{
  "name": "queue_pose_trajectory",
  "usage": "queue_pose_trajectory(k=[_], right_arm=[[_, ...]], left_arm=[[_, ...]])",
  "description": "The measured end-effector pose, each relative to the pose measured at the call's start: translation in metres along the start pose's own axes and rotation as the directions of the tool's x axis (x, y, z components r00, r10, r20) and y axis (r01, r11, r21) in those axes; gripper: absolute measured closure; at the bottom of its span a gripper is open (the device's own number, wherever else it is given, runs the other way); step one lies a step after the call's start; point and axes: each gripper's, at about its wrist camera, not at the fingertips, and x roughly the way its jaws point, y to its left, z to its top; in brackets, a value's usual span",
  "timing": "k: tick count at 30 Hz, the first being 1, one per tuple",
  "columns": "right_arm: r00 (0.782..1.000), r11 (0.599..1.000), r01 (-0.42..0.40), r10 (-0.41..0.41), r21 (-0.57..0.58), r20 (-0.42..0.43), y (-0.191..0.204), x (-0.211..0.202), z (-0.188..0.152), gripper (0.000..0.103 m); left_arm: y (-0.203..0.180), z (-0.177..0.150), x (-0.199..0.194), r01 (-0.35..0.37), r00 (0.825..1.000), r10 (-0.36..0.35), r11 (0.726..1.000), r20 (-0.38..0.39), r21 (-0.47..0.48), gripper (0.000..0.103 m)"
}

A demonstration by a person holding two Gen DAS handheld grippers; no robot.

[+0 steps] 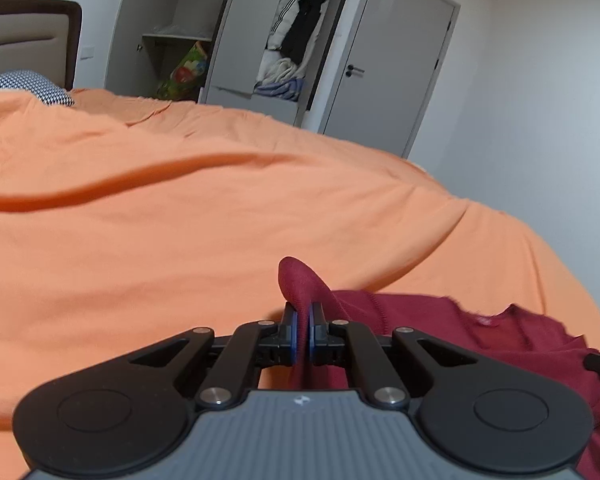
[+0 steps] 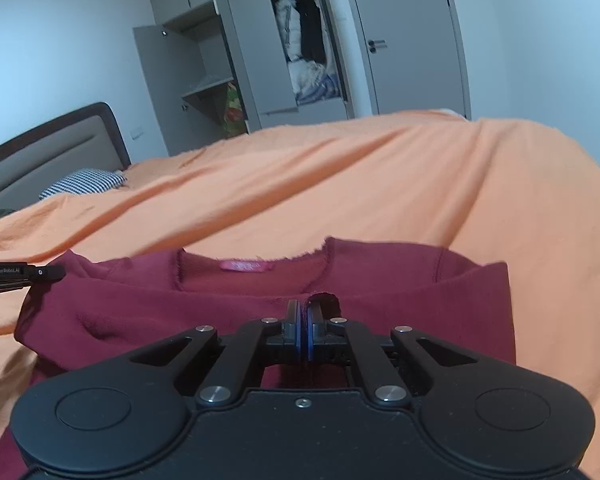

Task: Fold small clothes

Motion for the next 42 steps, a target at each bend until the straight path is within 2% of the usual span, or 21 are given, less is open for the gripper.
queue_pose_trajectory(k=[4,7,9,10,11,12,13,14,15,16,18,19,23,25,27,29,32,34,36,39,42], right_arm=[[0.999,1.000,0.017,-0.017,-0.002,-0.044,-0.005,0.010,-0.010,0.100],[0.997,1.000,0.018,-0.017,0.015,-0.070,-0.009,0.014,-0.016,0.096],[0.998,0.999,0.020,-0.018,0.026,-0.068,-0.010,0.012,-0.018,0.084],[0.998,0.999,0.019,-0.016,0.039,-0.064,-0.012,0.010,-0.019,0.081],[0.998,0.998,0.011,-0.007,0.055,-0.064,-0.014,0.008,-0.019,0.069],[0.998,0.998,0.003,0.001,0.070,-0.062,-0.015,0.006,-0.019,0.055],[0.998,0.997,-0.002,0.006,0.079,-0.057,-0.016,0.003,-0.019,0.049],[0.999,0.997,-0.003,0.007,0.082,-0.052,-0.017,0.001,-0.020,0.043],[0.999,0.997,-0.002,0.006,0.081,-0.053,-0.017,-0.001,-0.021,0.041],[0.998,0.997,0.002,0.002,0.079,-0.057,-0.016,-0.003,-0.022,0.040],[0.998,0.997,0.024,-0.019,0.071,-0.067,-0.015,-0.005,-0.027,0.033],[0.996,0.997,0.046,-0.041,0.061,-0.074,-0.015,-0.005,-0.030,0.033],[0.991,0.994,0.113,-0.111,0.016,-0.079,-0.013,-0.008,-0.041,0.023],[0.987,0.990,0.142,-0.143,-0.019,-0.076,-0.012,-0.008,-0.045,0.020],[0.984,0.986,0.160,-0.163,-0.045,-0.069,-0.010,-0.008,-0.048,0.017],[0.981,0.981,0.179,-0.184,-0.078,-0.062,-0.008,-0.009,-0.052,0.015],[0.976,0.973,0.206,-0.211,-0.101,-0.048,-0.005,-0.012,-0.054,0.012],[0.974,0.970,0.218,-0.223,-0.105,-0.035,-0.004,-0.018,-0.055,0.009],[0.974,0.969,0.224,-0.227,-0.105,-0.019,-0.003,-0.027,-0.055,0.003],[0.975,0.970,0.221,-0.221,-0.098,0.006,-0.003,-0.043,-0.057,0.001],[0.979,0.976,0.202,-0.200,-0.086,0.027,-0.002,-0.061,-0.060,0.001]], left_arm=[[0.010,-0.009,0.015,0.004,1.000,-0.006,0.999,-0.031,-0.044,0.098],[0.014,-0.012,0.020,0.007,0.999,-0.010,0.998,-0.036,-0.062,0.098],[0.012,-0.013,0.020,0.004,0.999,-0.006,0.998,-0.046,-0.058,0.097],[0.011,-0.012,0.019,0.003,0.999,-0.005,0.998,-0.049,-0.056,0.095],[0.011,-0.013,0.017,-0.002,0.999,-0.001,0.998,-0.053,-0.057,0.092],[0.010,-0.013,0.015,-0.008,0.998,0.004,0.998,-0.058,-0.056,0.083],[0.008,-0.013,0.013,-0.014,0.998,0.011,0.999,-0.064,-0.050,0.076],[0.006,-0.014,0.009,-0.021,0.998,0.019,0.999,-0.065,-0.040,0.053],[0.003,-0.016,0.004,-0.031,0.998,0.029,0.999,-0.060,-0.026,0.028],[-0.002,-0.019,-0.002,-0.044,0.998,0.044,0.999,-0.044,-0.006,0.022],[-0.010,-0.026,-0.014,-0.056,0.998,0.057,0.997,-0.014,0.059,0.020],[-0.014,-0.029,-0.019,-0.062,0.998,0.064,0.994,-0.016,0.086,0.020],[-0.018,-0.047,-0.031,-0.108,0.993,0.112,0.987,-0.032,0.122,0.020],[-0.018,-0.055,-0.029,-0.145,0.987,0.154,0.980,-0.055,0.135,0.027],[-0.012,-0.057,-0.027,-0.146,0.986,0.153,0.984,-0.071,0.098,0.035],[-0.005,-0.057,-0.026,-0.137,0.987,0.141,0.989,-0.080,0.048,0.035],[-0.001,-0.056,-0.022,-0.158,0.982,0.161,0.987,-0.095,0.035,0.035],[-0.002,-0.055,-0.025,-0.167,0.981,0.168,0.986,-0.094,0.026,0.032],[-0.006,-0.054,-0.033,-0.204,0.975,0.206,0.978,-0.077,0.038,0.017],[-0.014,-0.057,-0.050,-0.254,0.966,0.257,0.964,-0.032,0.084,0.004],[-0.022,-0.065,-0.068,-0.252,0.967,0.255,0.962,-0.014,0.110,0.001]])
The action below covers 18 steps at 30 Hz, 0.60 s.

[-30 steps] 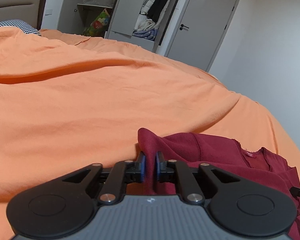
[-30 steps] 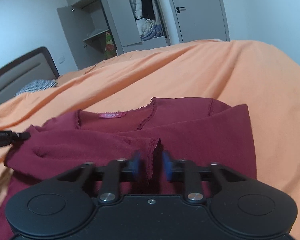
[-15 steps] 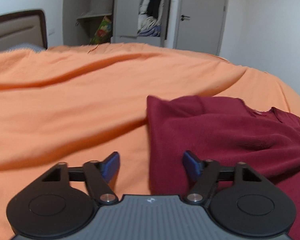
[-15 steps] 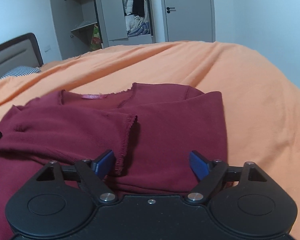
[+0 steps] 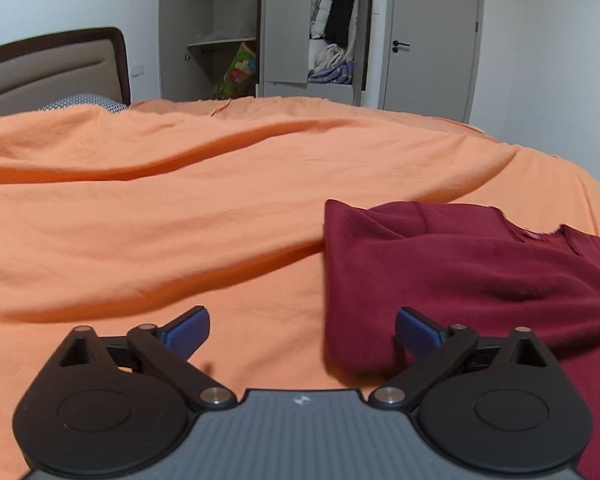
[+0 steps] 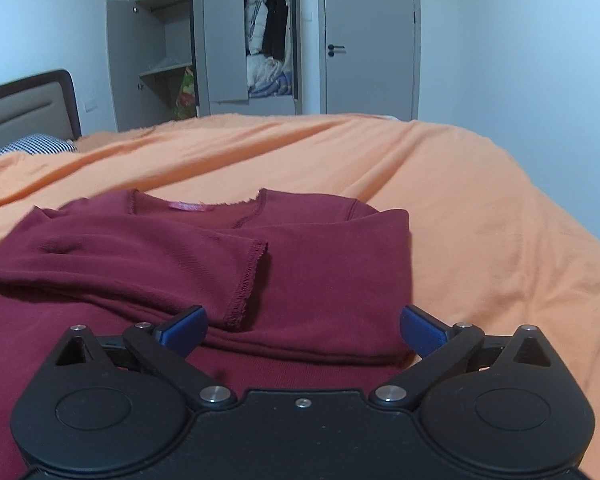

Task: Fold small clothes

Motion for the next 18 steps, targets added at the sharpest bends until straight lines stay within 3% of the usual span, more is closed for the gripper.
queue_pose_trajectory(k=[10,18], right_arm=[[0.995,0.994,-0.066,0.072,-0.086,0.065,0.003,-0.077,-0.037,0.001],[0.994,0.988,-0.095,0.101,-0.119,0.050,0.011,-0.128,-0.082,0.001]], left_arm=[[-0.005,-0.036,-0.064,0.104,0.995,-0.104,0.994,0.005,-0.018,0.001],[-0.026,-0.079,-0.111,0.158,0.987,-0.159,0.984,0.009,0.083,0.001]])
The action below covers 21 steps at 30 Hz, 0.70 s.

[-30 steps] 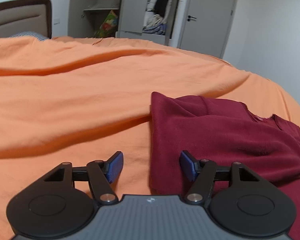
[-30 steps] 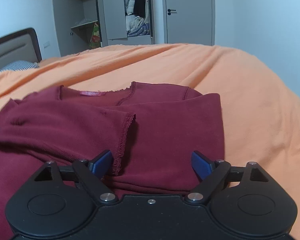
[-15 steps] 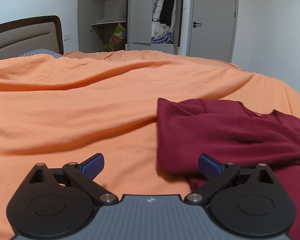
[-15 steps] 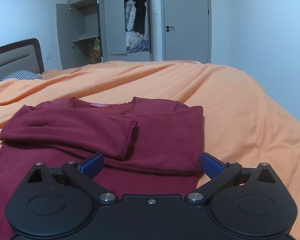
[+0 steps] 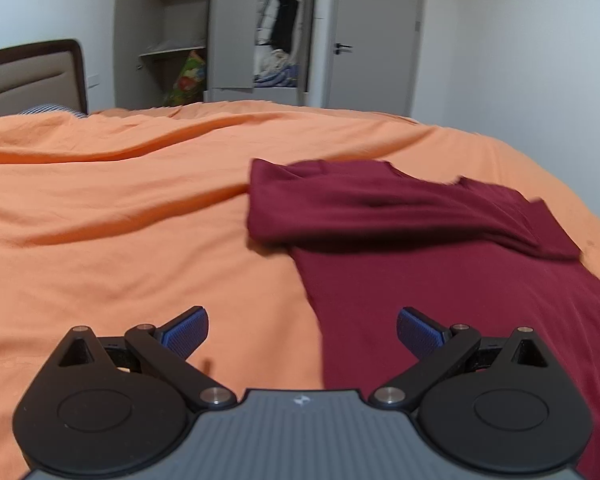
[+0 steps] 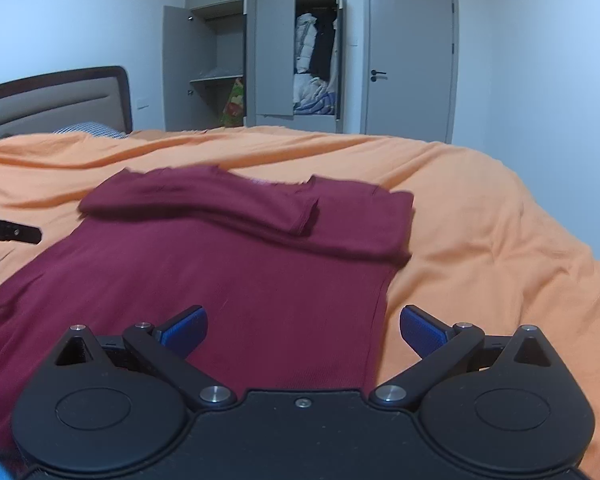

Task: Fold small clothes
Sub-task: 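Smooth the folded shirt flat with the right gripper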

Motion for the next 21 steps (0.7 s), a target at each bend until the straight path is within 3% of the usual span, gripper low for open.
queue_pose_trajectory(k=[5,11,17,21], right_arm=[[0.998,0.996,-0.061,0.061,-0.064,-0.002,0.017,-0.026,-0.027,0.001],[0.997,0.970,-0.063,0.050,-0.235,-0.061,0.042,-0.060,-0.059,0.001],[0.996,0.944,-0.084,0.065,-0.320,-0.068,0.057,-0.083,-0.088,0.001],[0.998,0.920,-0.055,0.042,-0.389,-0.041,0.069,-0.087,-0.101,0.001]], left_arm=[[-0.018,-0.030,-0.021,0.051,0.999,-0.052,0.997,0.010,0.063,0.001],[-0.032,-0.064,-0.039,0.053,0.999,-0.053,0.990,-0.006,0.128,0.001],[-0.028,-0.079,-0.060,0.068,0.998,-0.069,0.992,0.006,0.109,0.001],[-0.029,-0.081,-0.074,0.085,0.996,-0.088,0.990,0.024,0.110,0.000]])
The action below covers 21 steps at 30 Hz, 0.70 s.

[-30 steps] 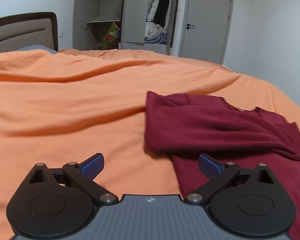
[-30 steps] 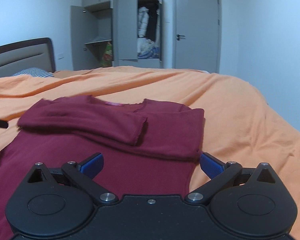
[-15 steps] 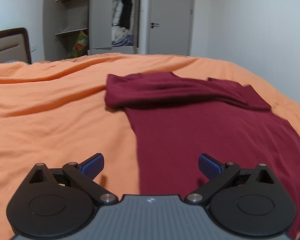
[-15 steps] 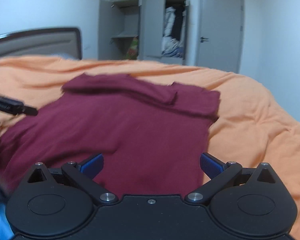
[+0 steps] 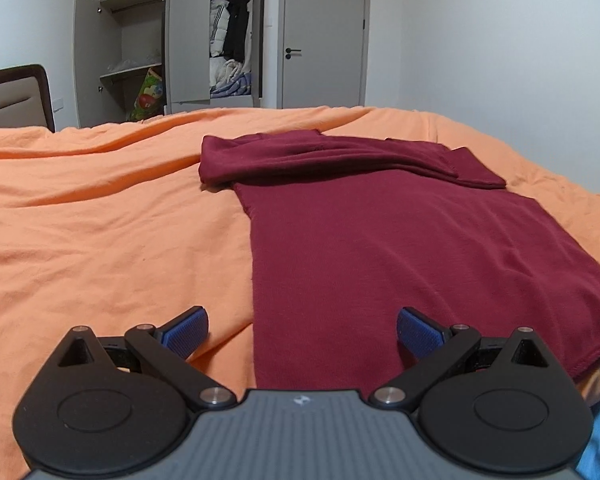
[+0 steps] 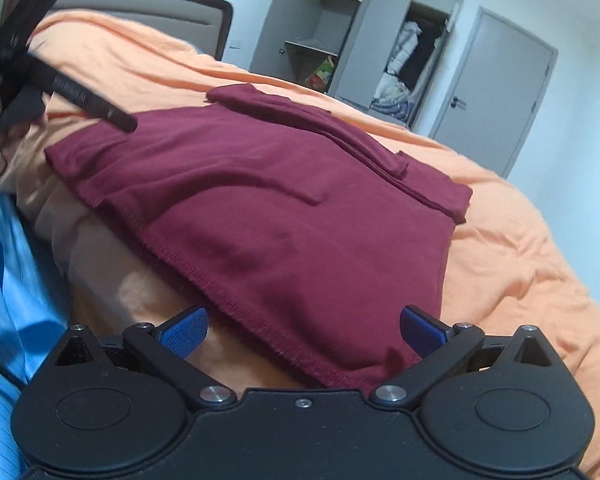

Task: Fold small clothes
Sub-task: 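Smooth the folded shirt flat with the right gripper, then grasp the maroon shirt hem with the right gripper while the left gripper grasps it too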

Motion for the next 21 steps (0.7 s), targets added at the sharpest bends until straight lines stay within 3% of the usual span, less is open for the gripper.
queue_pose_trajectory(k=[4,7,9,10,12,15,21], right_arm=[[0.997,0.985,0.079,-0.076,-0.151,0.027,0.023,0.002,-0.007,0.003],[0.995,0.974,0.094,-0.085,-0.205,0.053,0.032,0.001,-0.009,0.016],[0.995,0.974,0.085,-0.070,-0.208,0.075,0.034,-0.001,-0.009,0.032],[0.994,0.975,0.078,-0.061,-0.207,0.086,0.034,-0.003,-0.008,0.037],[0.994,0.977,0.055,-0.034,-0.204,0.105,0.033,-0.006,-0.008,0.065],[0.993,0.984,0.019,0.003,-0.178,0.121,0.031,-0.012,-0.006,0.082],[0.983,0.996,-0.086,0.084,0.008,0.165,0.004,-0.016,0.013,0.097]], left_arm=[[-0.010,-0.002,-0.010,0.024,1.000,-0.025,0.999,0.013,0.038,0.000],[-0.020,-0.004,-0.016,0.050,0.999,-0.051,0.997,0.019,0.061,0.000],[-0.027,-0.007,-0.021,0.076,0.997,-0.078,0.993,0.022,0.086,0.000],[-0.031,-0.009,-0.023,0.084,0.996,-0.087,0.991,0.024,0.100,0.000],[-0.038,-0.012,-0.027,0.092,0.995,-0.097,0.987,0.029,0.129,0.000],[-0.046,-0.016,-0.031,0.108,0.993,-0.116,0.979,0.034,0.172,0.000],[-0.061,-0.023,-0.047,0.189,0.974,-0.215,0.942,0.065,0.276,0.000]])
